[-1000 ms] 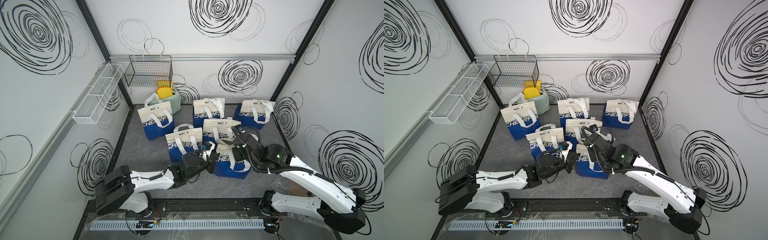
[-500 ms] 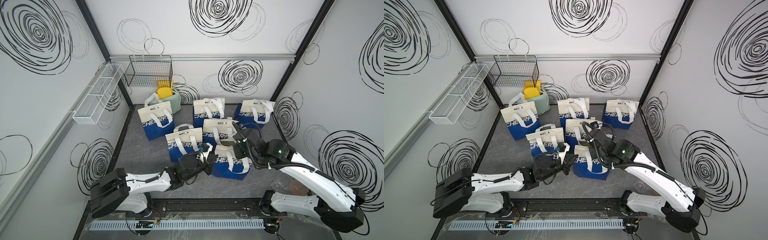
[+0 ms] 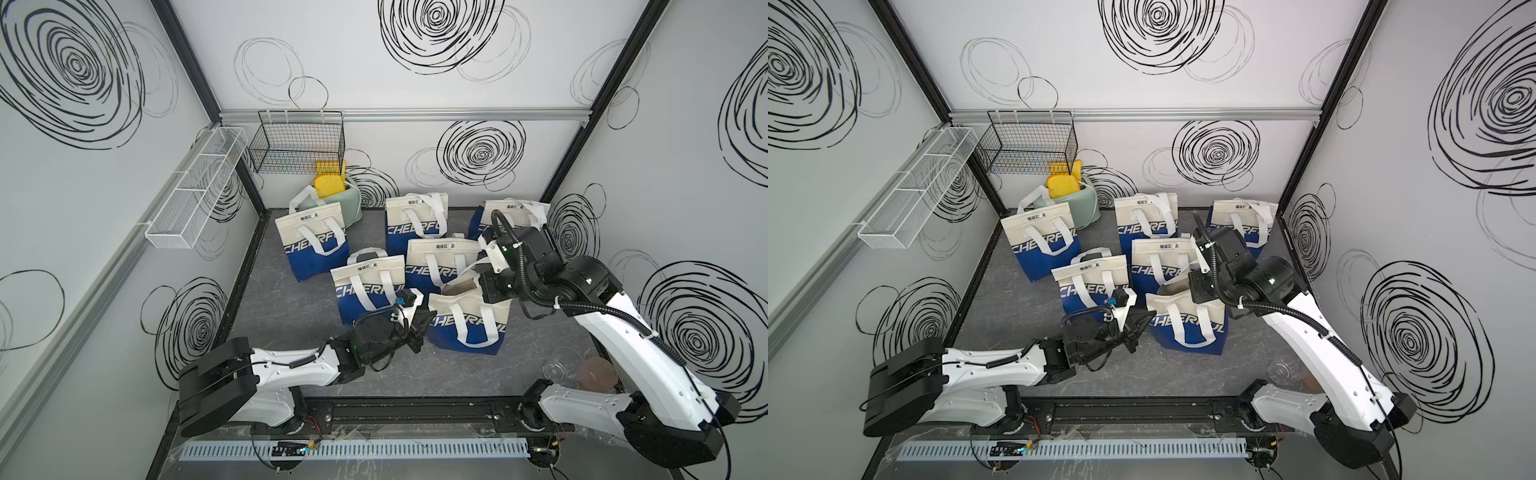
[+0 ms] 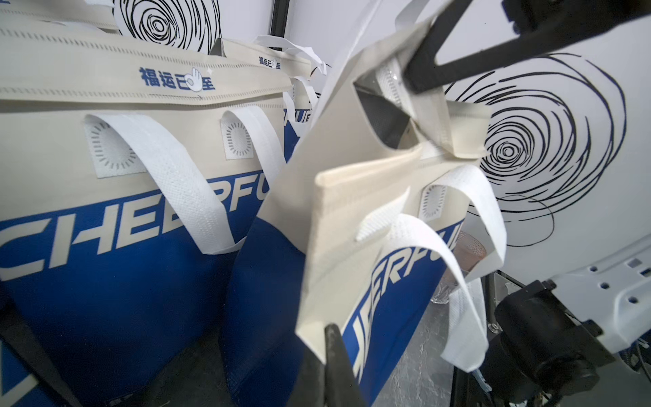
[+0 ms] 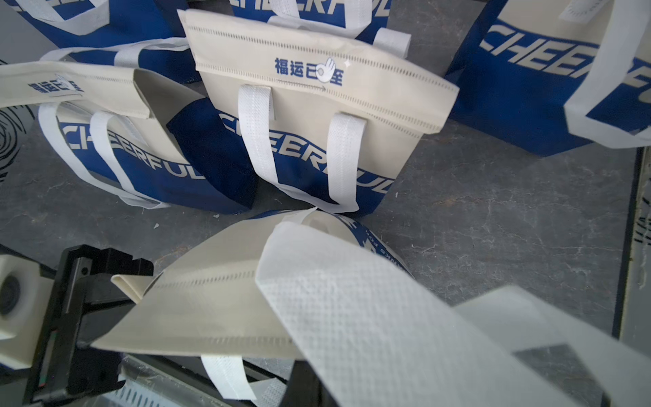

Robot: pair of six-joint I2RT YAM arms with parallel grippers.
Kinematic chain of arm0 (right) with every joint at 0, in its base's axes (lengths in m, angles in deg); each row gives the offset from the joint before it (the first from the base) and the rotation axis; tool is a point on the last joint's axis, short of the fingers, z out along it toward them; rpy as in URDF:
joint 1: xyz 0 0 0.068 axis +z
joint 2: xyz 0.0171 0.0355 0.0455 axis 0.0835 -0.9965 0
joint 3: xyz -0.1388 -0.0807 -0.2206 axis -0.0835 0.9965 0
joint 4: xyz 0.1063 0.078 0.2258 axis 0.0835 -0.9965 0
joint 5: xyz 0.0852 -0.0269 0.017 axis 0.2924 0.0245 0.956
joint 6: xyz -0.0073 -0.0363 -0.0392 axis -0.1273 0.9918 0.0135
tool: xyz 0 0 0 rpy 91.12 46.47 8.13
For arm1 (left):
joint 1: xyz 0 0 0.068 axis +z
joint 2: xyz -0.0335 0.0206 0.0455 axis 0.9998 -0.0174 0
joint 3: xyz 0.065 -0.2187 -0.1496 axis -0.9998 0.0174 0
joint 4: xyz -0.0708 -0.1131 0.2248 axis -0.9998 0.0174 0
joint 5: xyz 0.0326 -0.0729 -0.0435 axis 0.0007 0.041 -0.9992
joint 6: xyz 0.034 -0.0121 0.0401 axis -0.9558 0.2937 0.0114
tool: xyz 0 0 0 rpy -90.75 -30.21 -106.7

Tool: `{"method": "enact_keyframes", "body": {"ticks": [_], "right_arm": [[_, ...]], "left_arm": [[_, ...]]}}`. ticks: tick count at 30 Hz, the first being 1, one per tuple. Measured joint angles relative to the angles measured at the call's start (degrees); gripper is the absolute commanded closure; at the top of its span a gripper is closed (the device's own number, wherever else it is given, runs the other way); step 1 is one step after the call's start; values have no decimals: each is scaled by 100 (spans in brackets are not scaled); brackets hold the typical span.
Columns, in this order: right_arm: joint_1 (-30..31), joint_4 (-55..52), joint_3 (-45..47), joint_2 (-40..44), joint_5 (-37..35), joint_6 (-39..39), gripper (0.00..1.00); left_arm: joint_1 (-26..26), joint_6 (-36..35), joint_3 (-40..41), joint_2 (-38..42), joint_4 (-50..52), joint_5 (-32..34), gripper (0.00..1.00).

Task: Open the takeout bag
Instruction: Open the takeout bag at the center of the board.

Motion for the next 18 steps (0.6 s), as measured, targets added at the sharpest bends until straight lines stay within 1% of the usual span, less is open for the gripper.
{"method": "enact_keyframes", "body": {"ticks": [10,12,14,18], "right_arm": [[-1504,-376,-319,-173,1683,315,100],[-1805,-420,-444,-208,1930,356,100],[-1934,-455,-490,-216,2179,387,100],[-1971,-391,-372,-190,2542,409,100]], "left_arm": [[-136,-46,197,72,-92,37,100],[-136,-52,273,142,-39,63,100],[-136,-55,323,170,-31,81,100],[-136,-59,286,212,197,105,100]]}}
